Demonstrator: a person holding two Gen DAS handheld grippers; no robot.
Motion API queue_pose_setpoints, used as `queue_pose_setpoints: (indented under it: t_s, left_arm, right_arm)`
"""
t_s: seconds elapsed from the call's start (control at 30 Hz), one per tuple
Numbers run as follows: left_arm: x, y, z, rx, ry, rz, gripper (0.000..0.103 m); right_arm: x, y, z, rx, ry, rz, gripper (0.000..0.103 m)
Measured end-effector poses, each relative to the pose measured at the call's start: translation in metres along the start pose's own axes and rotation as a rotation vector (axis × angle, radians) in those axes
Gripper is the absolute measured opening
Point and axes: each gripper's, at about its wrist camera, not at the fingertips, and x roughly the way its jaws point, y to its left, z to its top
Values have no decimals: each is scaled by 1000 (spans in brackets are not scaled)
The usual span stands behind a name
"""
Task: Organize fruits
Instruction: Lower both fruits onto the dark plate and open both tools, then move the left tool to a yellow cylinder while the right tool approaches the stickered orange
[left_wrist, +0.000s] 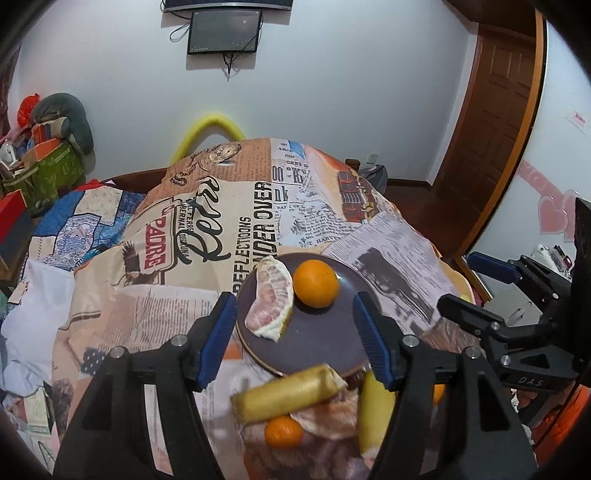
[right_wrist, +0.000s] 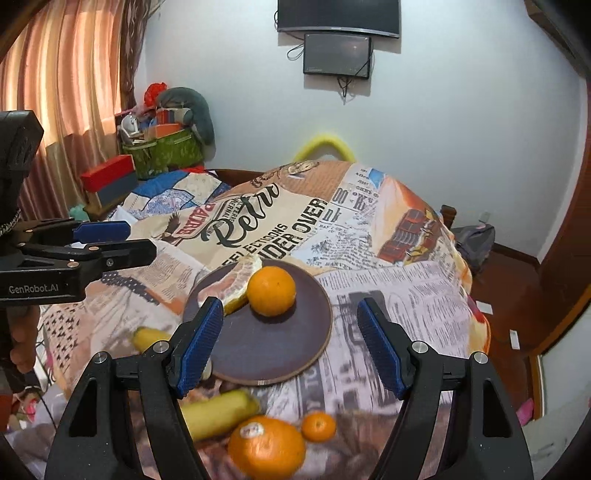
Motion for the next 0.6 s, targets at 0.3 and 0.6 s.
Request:
queue_pose_setpoints:
  t_s: [0.3,0.6]
  left_arm:
    - [-19,-14,-28,-11,23,-28,67]
    - [-5,-35,-57,11,104,-56,67]
  right_arm:
    - [-25,-3,-32,67,8,-7,76]
    - [-19,-5,-78,126,90,-18,77]
